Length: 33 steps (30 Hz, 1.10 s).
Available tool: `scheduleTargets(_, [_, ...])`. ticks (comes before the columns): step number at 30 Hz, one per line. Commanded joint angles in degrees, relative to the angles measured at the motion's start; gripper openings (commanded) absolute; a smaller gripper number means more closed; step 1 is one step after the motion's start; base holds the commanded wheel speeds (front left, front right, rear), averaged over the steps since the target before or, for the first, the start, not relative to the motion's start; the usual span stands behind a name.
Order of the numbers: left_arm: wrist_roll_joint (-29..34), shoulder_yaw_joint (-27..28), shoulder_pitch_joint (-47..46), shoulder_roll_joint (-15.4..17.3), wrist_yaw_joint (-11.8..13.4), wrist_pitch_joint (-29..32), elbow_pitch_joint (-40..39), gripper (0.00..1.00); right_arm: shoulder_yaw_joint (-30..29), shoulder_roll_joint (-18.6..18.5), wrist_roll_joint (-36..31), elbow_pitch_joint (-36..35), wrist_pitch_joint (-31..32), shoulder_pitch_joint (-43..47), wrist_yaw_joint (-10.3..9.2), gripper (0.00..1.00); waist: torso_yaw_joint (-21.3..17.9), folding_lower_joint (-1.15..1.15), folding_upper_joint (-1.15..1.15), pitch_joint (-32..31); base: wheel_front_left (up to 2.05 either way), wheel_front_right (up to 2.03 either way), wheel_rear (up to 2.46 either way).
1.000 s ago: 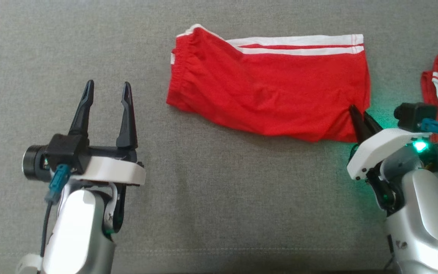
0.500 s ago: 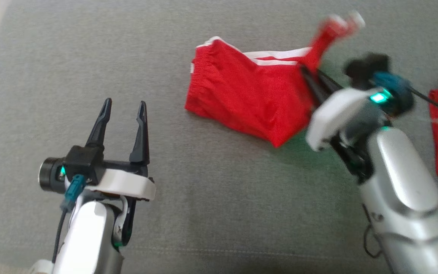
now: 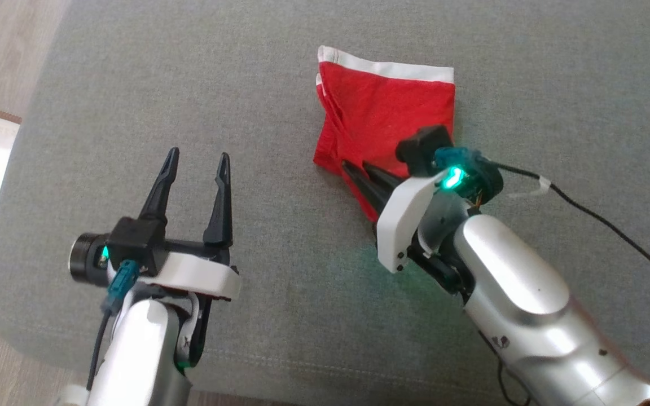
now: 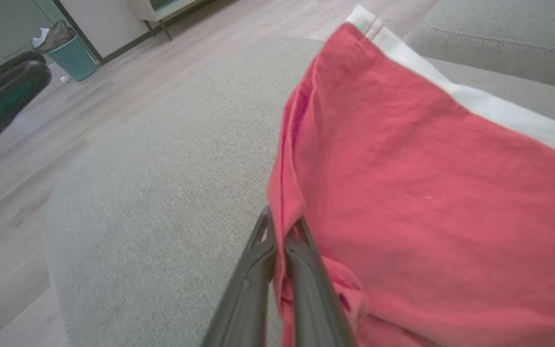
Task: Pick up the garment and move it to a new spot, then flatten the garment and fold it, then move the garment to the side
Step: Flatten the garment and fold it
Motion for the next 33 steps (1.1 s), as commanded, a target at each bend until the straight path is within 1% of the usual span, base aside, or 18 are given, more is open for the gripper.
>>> scheduleTargets(1, [-0.2, 1.9, -0.5, 0.3, 0.3, -0.3, -1.9, 1.00, 1.0, 1.4, 0.9, -1.4, -1.5, -1.2, 0.20, 1.00, -0.1, 0.00, 0.00, 0.2, 0.00, 0.00, 0.00])
scheduleTargets(5, [0.0, 2.1, -0.6, 0.2, 0.3, -0.3, -1.8, 1.00, 2.7, 1.4, 2.3, -0.2, -6.4, -2.3, 0.20, 1.00, -0.7, 0.00, 0.00, 0.5, 0.00, 0.00, 0.00])
scheduleTargets(10, [0.3, 2.4, -0.8, 0.3, 0.2, -0.3, -1.9, 1.00, 3.4, 1.4, 2.4, -2.1, -15.2, -3.2, 0.20, 1.00, -2.0, 0.00, 0.00, 0.5, 0.00, 0.00, 0.00])
scheduleTargets(13, [0.5, 2.9, -0.6, 0.5, 0.2, -0.3, -2.0, 1.00, 1.0, 1.2, 0.7, -3.3, -19.7, -2.5, 0.20, 1.00, -3.3, 0.00, 0.00, 0.4, 0.00, 0.00, 0.00])
scheduleTargets(17, [0.9, 3.3, -0.3, 0.8, 0.4, -0.3, -2.1, 1.00, -5.7, -1.3, -1.9, -5.8, -23.5, 0.9, 0.20, 1.00, -4.9, 0.00, 0.00, -0.1, 0.00, 0.00, 0.00])
scheduleTargets(22, [1.2, 4.0, 0.1, 1.5, 0.7, -0.3, -2.5, 1.00, -16.7, -4.0, -5.9, -10.5, -24.2, 8.3, 0.20, 1.00, -7.0, 0.00, 0.00, -0.6, 0.00, 0.00, 0.00])
scheduleTargets(26, [1.3, 4.7, 0.5, 2.2, 0.8, -0.3, -2.7, 1.00, -24.7, -4.3, -8.9, -15.5, -22.8, 15.0, 0.20, 1.00, -8.5, 0.00, 0.00, -0.7, 0.00, 0.00, 0.00])
scheduleTargets(27, [1.3, 4.8, 0.6, 2.3, 0.9, -0.3, -2.8, 1.00, -26.1, -4.0, -9.5, -16.9, -22.3, 16.5, 0.20, 1.00, -8.8, 0.00, 0.00, -0.7, 0.00, 0.00, 0.00])
scheduleTargets(28, [1.3, 4.8, 0.6, 2.3, 0.9, -0.3, -2.8, 1.00, -26.1, -4.0, -9.5, -16.9, -22.3, 16.5, 0.20, 1.00, -8.8, 0.00, 0.00, -0.7, 0.00, 0.00, 0.00])
scheduleTargets(31, [1.3, 5.1, 0.8, 2.8, 0.9, -0.3, -2.9, 1.00, -29.0, -3.2, -11.0, -21.0, -20.9, 20.4, 0.20, 1.00, -9.5, 0.00, 0.00, -0.6, 0.00, 0.00, 0.00])
scheduleTargets(33, [1.3, 5.3, 0.9, 3.0, 0.9, -0.3, -2.9, 1.00, -29.9, -2.6, -11.6, -23.3, -20.0, 22.2, 0.20, 1.00, -9.8, 0.00, 0.00, -0.5, 0.00, 0.00, 0.00])
